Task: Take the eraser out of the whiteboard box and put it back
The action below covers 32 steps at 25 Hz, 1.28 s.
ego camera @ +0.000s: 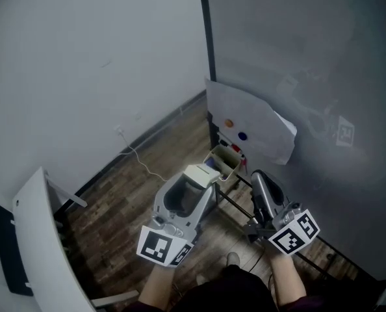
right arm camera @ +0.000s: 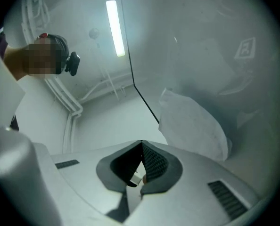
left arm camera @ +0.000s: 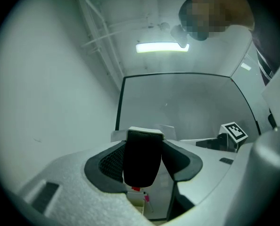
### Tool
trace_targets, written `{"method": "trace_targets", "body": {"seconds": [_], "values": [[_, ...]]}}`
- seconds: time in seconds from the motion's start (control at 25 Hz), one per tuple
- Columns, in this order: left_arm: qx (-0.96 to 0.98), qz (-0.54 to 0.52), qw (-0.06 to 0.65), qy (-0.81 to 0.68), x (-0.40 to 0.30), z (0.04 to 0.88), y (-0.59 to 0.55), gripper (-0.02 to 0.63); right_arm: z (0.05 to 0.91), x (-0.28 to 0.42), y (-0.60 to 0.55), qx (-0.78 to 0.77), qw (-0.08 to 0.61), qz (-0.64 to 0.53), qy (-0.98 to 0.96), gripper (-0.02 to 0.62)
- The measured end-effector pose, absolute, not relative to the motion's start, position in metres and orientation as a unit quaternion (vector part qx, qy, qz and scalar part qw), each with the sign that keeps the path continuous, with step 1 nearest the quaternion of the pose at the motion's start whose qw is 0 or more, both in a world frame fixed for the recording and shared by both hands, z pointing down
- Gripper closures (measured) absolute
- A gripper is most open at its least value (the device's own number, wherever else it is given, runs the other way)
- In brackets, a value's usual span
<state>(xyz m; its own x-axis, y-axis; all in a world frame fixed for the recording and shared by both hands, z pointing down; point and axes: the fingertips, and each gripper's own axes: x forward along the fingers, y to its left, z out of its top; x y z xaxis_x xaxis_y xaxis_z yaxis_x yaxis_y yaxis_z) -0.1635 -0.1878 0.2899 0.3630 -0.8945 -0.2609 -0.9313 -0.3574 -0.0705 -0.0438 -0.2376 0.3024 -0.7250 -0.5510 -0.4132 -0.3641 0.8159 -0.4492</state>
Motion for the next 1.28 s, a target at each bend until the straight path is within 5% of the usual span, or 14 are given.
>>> {"method": "trace_targets", "body": {"seconds": [1.28], "values": [[-0.824,0.091,0.075,0.555,-0.146,0.314,-0.226,0.382,0.333,-0.029,-0.248,-0.263,0.265,-0.192,0.908,0.592]]}}
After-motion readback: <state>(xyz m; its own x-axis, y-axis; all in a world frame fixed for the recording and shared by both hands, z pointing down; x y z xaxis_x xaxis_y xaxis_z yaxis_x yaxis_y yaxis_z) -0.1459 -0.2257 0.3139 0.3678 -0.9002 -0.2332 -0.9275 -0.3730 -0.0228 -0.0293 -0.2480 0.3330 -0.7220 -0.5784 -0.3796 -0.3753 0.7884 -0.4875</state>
